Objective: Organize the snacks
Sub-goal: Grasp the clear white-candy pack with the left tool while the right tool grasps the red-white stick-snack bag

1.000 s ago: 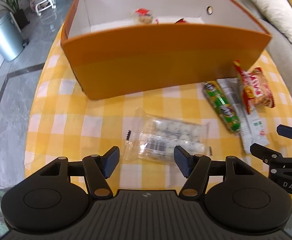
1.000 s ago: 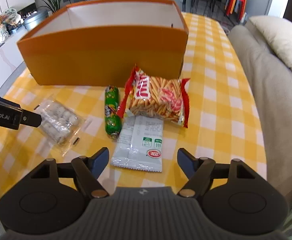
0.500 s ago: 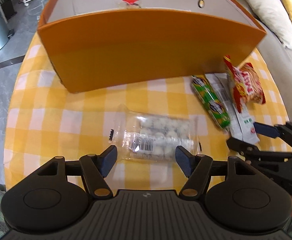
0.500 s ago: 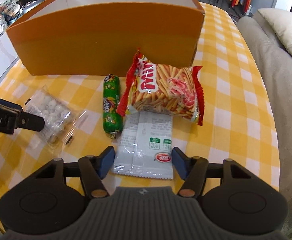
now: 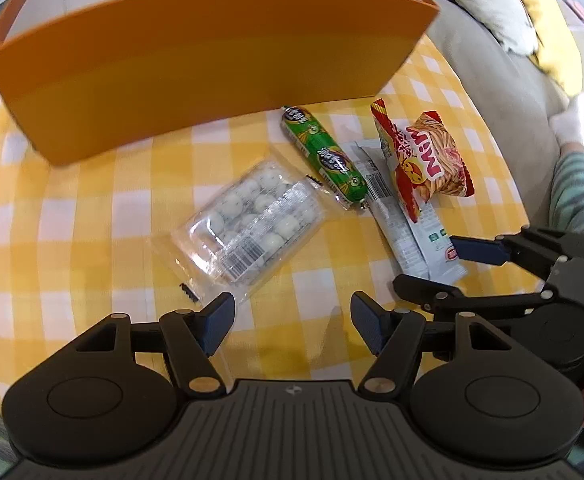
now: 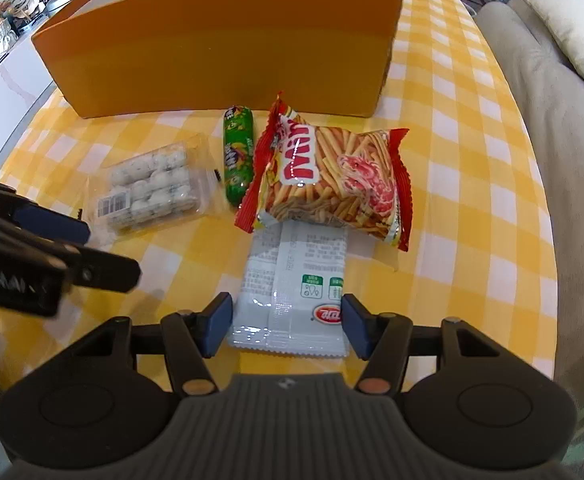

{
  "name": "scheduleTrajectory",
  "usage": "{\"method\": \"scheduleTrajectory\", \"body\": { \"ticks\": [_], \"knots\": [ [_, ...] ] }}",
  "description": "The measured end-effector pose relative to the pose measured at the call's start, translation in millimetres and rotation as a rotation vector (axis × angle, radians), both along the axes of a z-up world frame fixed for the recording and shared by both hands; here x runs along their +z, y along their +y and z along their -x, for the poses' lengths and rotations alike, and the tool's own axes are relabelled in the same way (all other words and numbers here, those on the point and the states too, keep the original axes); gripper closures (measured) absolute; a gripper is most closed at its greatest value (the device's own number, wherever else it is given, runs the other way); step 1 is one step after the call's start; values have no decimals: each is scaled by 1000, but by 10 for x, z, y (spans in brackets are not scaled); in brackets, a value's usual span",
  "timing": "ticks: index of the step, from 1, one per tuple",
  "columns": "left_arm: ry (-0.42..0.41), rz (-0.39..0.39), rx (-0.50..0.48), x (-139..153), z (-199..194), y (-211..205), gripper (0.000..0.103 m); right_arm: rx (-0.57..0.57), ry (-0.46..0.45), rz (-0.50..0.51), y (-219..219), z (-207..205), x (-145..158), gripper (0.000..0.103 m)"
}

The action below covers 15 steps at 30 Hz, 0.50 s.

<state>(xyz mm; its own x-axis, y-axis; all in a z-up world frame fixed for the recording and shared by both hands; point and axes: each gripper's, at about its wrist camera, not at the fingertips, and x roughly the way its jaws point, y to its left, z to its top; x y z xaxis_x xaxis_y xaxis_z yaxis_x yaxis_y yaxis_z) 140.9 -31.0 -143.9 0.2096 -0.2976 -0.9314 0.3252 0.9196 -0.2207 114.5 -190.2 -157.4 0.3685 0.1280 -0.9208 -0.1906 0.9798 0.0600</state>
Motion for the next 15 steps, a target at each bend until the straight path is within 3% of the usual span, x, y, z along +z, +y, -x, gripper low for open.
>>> {"method": "scheduleTrajectory", "body": {
  "ticks": [9,15],
  "knots": [
    [-146,-164,-184,186,-32,-68,23,6,-6,12,-50,53,42,41],
    [-211,-240,-375,154,-27,-203,21,-27,-105,-8,-160,44,210,36]
  ]
}}
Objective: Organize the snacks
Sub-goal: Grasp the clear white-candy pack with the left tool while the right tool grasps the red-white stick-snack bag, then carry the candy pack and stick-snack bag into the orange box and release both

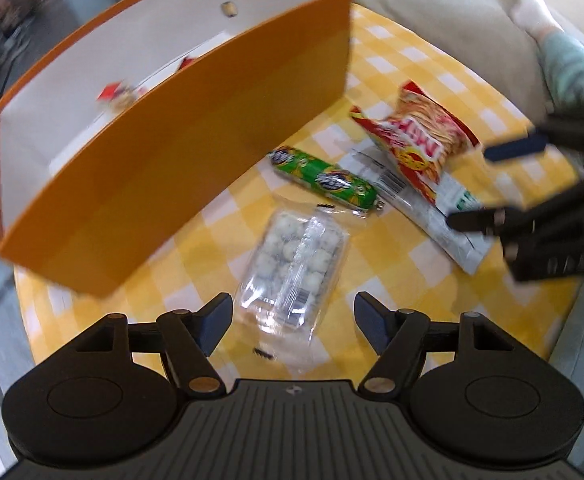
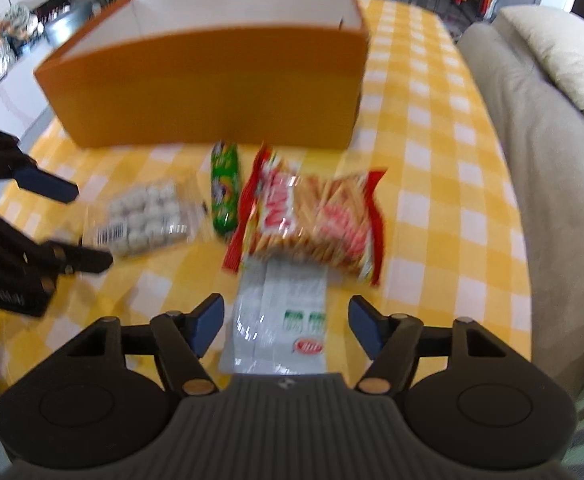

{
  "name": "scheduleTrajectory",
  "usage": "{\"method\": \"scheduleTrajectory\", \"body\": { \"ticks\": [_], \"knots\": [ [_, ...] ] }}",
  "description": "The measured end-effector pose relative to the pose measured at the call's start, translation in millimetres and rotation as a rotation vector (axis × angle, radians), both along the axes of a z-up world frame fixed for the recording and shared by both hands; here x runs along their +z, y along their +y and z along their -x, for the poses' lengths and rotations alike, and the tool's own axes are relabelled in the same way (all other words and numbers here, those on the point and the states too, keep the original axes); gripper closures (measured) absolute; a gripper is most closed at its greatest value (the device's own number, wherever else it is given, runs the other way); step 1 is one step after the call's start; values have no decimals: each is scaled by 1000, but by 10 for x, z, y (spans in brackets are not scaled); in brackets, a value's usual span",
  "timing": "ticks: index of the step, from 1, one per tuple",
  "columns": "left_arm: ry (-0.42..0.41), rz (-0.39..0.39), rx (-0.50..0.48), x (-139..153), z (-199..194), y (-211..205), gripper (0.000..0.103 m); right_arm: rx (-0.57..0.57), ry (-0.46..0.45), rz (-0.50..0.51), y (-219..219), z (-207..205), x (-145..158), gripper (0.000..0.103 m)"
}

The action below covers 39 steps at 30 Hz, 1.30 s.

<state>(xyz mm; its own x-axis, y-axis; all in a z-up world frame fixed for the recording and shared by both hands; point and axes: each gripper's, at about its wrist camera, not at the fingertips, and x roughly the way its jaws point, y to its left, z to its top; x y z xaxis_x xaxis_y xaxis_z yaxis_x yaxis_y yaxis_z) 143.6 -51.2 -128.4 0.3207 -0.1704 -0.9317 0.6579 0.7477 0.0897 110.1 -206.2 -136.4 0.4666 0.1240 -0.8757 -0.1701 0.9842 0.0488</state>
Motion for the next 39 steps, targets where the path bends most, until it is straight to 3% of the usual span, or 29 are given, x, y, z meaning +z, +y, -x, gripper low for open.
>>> {"method": "scheduleTrajectory", "body": {
  "ticks": [4,10,14,20,27,29,32,39],
  "knots": [
    [2,-20,-89,-57,-31,-78,20,-19,-54,-9,-73,-23,78,32],
    [-18,-59,-142,-170,-96,-167,20,-62,-100,-72,-122,-110,137,31],
    [-19,-67,-123,-230,-167,-186,20,-74,-113,-66,-91,-212,110,24],
    [15,-21,-60,-297,-276,-154,20,-86,-110,-77,-112,-335,15,24],
    [20,18,-11,-330,-290,-113,20,-62,-117,-91,-88,-349,-38,35],
    [28,31,11,-331,-313,-96,20,-53,-118,-91,-81,-347,-44,42],
    [37,47,37,-326,-324,-85,28,-48,-116,-76,-73,-346,-59,52],
    [27,60,127,-297,-307,-46,33,-44,-124,-63,-76,-309,-61,60]
  ]
}}
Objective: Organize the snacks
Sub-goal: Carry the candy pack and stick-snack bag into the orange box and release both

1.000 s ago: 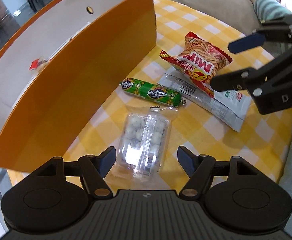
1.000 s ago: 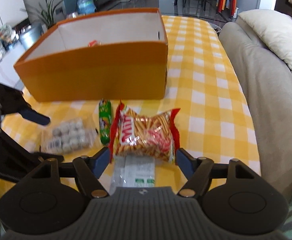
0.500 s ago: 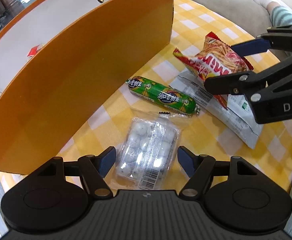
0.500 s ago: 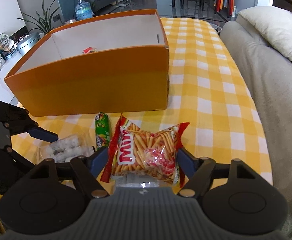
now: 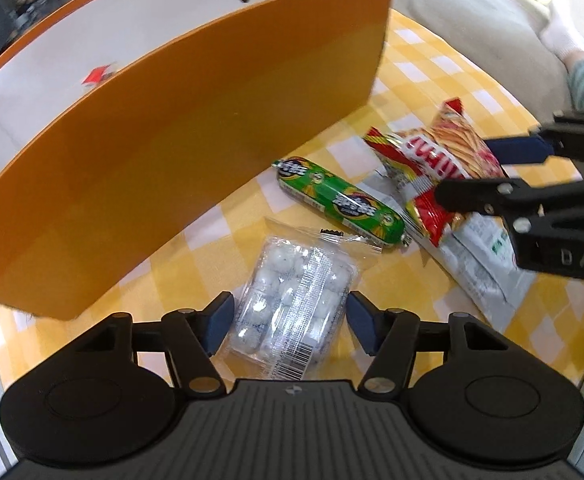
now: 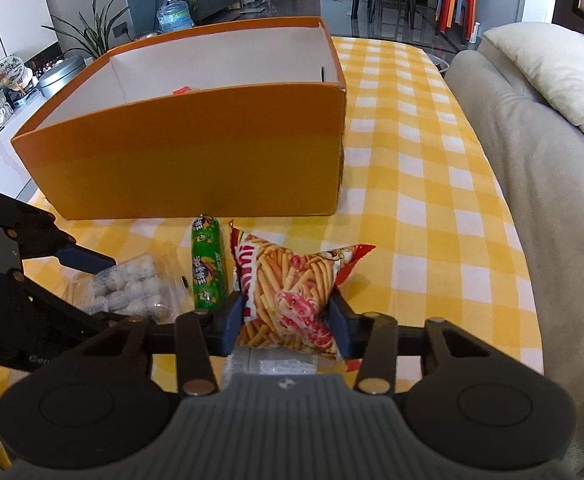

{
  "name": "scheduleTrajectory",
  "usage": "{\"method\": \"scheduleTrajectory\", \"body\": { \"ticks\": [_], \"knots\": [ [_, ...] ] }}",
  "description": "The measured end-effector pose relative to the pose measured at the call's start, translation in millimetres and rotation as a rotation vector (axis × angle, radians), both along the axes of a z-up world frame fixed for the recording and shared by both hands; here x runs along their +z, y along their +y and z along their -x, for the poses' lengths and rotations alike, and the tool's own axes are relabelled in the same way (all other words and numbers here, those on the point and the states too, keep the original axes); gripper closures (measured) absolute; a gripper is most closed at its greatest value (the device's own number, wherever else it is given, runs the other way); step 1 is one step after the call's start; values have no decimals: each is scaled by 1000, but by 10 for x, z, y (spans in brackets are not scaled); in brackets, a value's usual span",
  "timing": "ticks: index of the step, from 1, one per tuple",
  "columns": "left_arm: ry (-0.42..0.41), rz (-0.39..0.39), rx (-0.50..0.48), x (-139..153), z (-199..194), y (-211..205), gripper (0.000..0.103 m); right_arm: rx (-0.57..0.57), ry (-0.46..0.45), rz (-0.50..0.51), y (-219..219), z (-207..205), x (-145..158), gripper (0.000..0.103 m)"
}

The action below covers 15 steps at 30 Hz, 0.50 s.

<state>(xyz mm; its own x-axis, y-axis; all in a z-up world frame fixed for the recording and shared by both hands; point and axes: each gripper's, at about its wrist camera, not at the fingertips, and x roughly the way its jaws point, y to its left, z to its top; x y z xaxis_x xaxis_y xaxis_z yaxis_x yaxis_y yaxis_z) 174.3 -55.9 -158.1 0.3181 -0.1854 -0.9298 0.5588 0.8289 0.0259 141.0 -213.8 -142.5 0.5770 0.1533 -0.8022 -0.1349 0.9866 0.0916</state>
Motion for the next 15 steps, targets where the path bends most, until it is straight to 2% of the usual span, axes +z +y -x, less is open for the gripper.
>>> {"method": "scheduleTrajectory", "body": {
  "ticks": [5,11,15],
  "knots": [
    [-5,47,76,108,27,109,34,-6,-4,-5,-18,36,25,61],
    [-61,85,116,419,134,226,35,-6,-15,-8,-40,118,89,61],
    [-96,151,158,647,193,309,36,3,-55,-1,-22,188,208,62]
  ]
}}
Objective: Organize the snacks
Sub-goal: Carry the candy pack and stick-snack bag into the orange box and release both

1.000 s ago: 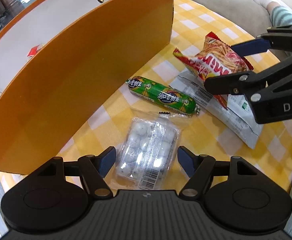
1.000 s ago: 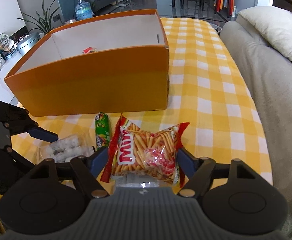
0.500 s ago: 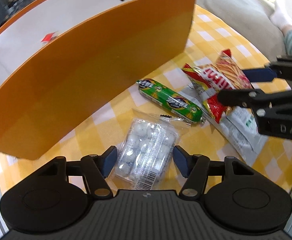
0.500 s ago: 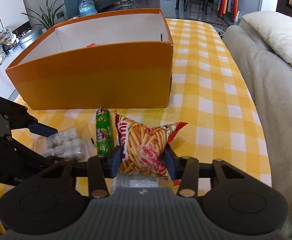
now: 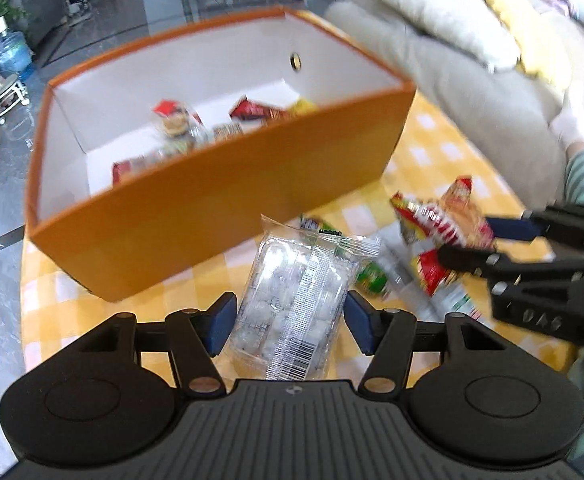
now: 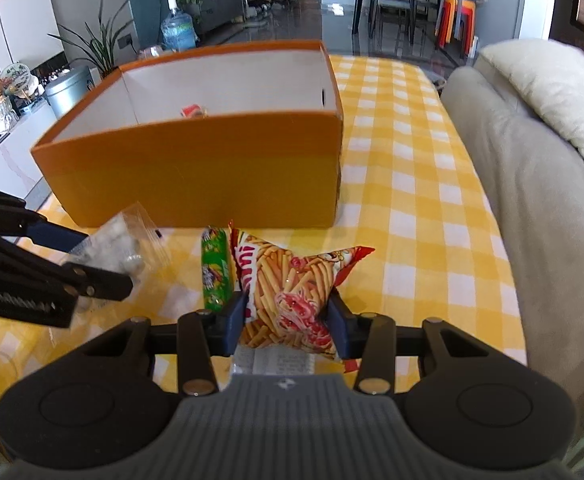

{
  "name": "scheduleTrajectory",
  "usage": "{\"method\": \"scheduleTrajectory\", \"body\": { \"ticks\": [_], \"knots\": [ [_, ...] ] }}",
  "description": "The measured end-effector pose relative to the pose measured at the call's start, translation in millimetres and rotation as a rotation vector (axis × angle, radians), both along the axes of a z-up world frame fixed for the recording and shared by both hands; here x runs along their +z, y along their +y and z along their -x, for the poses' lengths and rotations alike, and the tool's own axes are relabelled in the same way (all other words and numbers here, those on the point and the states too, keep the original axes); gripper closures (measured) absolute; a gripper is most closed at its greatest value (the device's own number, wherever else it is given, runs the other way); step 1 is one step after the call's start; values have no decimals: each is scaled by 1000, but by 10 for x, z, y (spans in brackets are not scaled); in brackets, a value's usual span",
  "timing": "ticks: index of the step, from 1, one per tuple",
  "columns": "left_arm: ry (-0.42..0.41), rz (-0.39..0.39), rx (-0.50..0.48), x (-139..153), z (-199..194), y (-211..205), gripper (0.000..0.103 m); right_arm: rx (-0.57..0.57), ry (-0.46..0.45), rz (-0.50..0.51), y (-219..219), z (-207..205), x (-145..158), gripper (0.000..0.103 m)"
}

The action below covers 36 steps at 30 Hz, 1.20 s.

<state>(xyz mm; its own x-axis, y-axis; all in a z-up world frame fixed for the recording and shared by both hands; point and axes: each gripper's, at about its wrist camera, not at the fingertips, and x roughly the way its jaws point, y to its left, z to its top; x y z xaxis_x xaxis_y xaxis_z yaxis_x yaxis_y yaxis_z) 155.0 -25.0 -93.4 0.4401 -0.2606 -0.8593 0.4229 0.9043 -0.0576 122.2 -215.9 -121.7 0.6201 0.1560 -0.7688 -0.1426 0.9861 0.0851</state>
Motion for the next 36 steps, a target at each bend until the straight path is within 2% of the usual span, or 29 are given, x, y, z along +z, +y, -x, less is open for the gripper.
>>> {"method": "scheduleTrajectory", "body": {
  "ticks": [9,15,22,26,30,36],
  "knots": [
    [-64,133,78,457,0,157,36,26,-81,-13,77,154,333,62],
    [-133,158,97,764,-100,243,36,48,-174,-34,123,161,665,62],
    [-219,114,114,1072,-342,313,36,79,-255,-50,195,-61,993,62],
    [-231,95,129,1139,-546,366,36,94,-279,-48,256,-251,1103,62],
    [-220,60,135,1112,-743,386,36,111,-268,-43,337,-502,1140,62],
    [-175,-15,169,906,-1072,453,36,137,-232,-17,480,-899,1076,62]
  ]
}}
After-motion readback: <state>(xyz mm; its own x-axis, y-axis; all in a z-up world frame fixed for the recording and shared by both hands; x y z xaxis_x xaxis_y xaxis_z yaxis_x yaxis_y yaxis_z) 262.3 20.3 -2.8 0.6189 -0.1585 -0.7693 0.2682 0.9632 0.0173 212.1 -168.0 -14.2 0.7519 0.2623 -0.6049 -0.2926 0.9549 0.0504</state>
